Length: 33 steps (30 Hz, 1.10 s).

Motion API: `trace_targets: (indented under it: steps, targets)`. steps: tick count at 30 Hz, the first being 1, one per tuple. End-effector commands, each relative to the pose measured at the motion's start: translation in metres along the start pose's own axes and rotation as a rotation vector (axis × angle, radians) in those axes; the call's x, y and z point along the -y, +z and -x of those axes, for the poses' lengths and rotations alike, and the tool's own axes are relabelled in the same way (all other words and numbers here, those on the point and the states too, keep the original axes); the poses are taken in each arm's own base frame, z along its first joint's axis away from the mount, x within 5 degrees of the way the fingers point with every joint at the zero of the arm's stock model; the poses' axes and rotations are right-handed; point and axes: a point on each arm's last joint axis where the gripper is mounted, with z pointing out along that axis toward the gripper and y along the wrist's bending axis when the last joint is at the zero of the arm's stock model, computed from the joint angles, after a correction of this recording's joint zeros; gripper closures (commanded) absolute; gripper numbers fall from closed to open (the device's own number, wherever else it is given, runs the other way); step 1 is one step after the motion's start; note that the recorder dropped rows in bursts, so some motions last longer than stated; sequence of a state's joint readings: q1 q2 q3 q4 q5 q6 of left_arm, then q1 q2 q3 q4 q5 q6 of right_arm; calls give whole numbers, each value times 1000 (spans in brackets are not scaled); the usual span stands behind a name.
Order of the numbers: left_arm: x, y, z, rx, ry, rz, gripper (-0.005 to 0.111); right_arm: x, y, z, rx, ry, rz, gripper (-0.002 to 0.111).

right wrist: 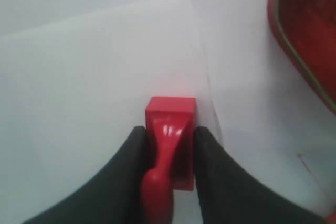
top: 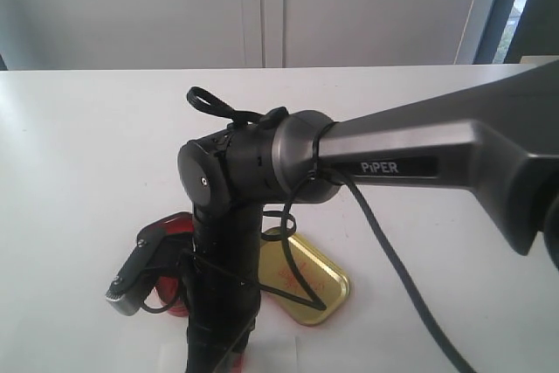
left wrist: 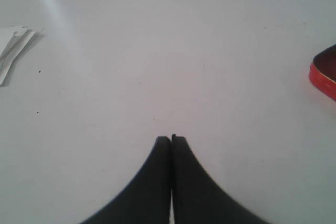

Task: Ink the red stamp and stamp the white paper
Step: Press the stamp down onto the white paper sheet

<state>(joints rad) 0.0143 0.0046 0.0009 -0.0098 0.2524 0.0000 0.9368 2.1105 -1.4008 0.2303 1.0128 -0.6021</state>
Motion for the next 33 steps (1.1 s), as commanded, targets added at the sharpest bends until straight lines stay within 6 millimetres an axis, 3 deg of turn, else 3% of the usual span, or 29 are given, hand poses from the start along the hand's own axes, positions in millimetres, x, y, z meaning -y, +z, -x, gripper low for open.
trace_targets:
  steps: [1,33]
  targets:
    - [1,0,0,5,-9,-9,107,4,40,-9,-93,15,40,108]
    - [1,0,0,5,-9,-9,107,-3,-13,-8,0,13,-50,108]
